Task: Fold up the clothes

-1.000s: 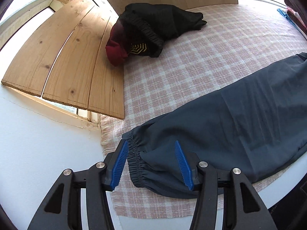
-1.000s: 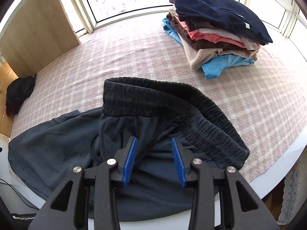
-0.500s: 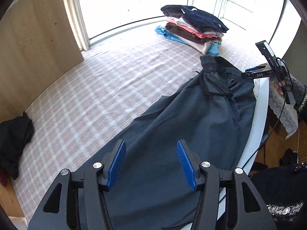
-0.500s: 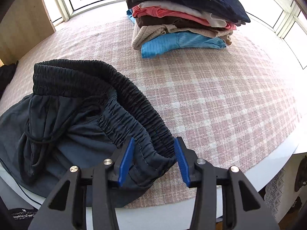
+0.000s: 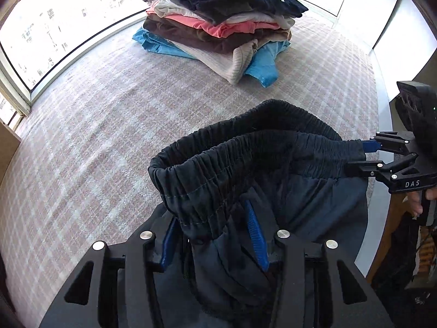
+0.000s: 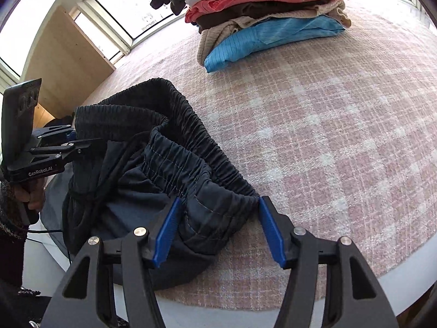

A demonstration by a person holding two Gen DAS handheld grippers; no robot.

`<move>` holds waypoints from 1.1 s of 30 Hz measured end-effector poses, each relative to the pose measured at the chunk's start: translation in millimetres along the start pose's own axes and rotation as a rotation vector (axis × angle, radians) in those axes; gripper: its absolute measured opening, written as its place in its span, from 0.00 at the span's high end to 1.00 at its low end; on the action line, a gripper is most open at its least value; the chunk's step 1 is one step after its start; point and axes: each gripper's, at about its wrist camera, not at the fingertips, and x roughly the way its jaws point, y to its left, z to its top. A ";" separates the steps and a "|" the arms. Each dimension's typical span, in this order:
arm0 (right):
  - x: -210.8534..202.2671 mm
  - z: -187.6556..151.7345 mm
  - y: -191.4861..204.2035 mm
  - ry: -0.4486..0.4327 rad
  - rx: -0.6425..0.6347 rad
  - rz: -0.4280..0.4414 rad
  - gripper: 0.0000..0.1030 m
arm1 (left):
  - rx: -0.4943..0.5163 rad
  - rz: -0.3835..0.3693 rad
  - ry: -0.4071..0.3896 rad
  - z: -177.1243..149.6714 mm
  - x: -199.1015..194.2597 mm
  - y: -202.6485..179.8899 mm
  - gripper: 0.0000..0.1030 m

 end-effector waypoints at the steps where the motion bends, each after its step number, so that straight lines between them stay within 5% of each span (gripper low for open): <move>1: -1.2 3.4 -1.8 0.004 0.001 0.021 0.64 | -0.018 -0.031 -0.001 1.3 -1.2 1.0 0.81; 4: -14.9 17.9 -11.2 -0.014 0.032 0.074 0.86 | -0.019 -0.087 -0.015 3.8 -10.6 -3.9 0.85; 10: -60.2 28.3 -32.2 -0.092 0.145 0.088 0.87 | 0.070 -0.170 -0.124 15.3 -60.2 -56.0 0.86; 12: -51.4 15.7 -32.0 -0.034 0.132 0.059 0.81 | 0.128 -0.236 -0.151 19.1 -62.9 -85.5 0.83; 15: -45.8 1.7 -43.7 0.041 0.111 0.014 0.77 | 0.235 -0.375 0.040 9.3 -7.8 -132.4 0.63; 17: -55.5 -6.5 -54.9 0.031 0.124 -0.004 0.73 | 0.296 -0.324 0.145 -7.7 18.2 -152.0 0.66; 20: -82.7 5.6 -54.9 -0.059 0.112 -0.010 0.70 | 0.258 -0.310 0.094 -24.1 -9.6 -138.1 0.63; 23: -85.5 26.7 -42.3 -0.063 0.084 0.076 0.55 | 0.195 -0.237 0.004 -38.6 -56.5 -101.8 0.59; 26: -52.4 42.9 -16.6 0.004 0.026 0.115 0.55 | 0.095 -0.115 -0.050 -62.8 -93.3 -54.6 0.53; 31: -16.7 49.4 2.7 0.085 -0.065 -0.019 0.53 | -0.121 0.058 -0.046 -121.0 -126.9 33.0 0.53; 33: -18.4 49.2 0.8 0.081 -0.069 -0.054 0.66 | -0.198 0.109 -0.019 -146.7 -129.5 60.2 0.53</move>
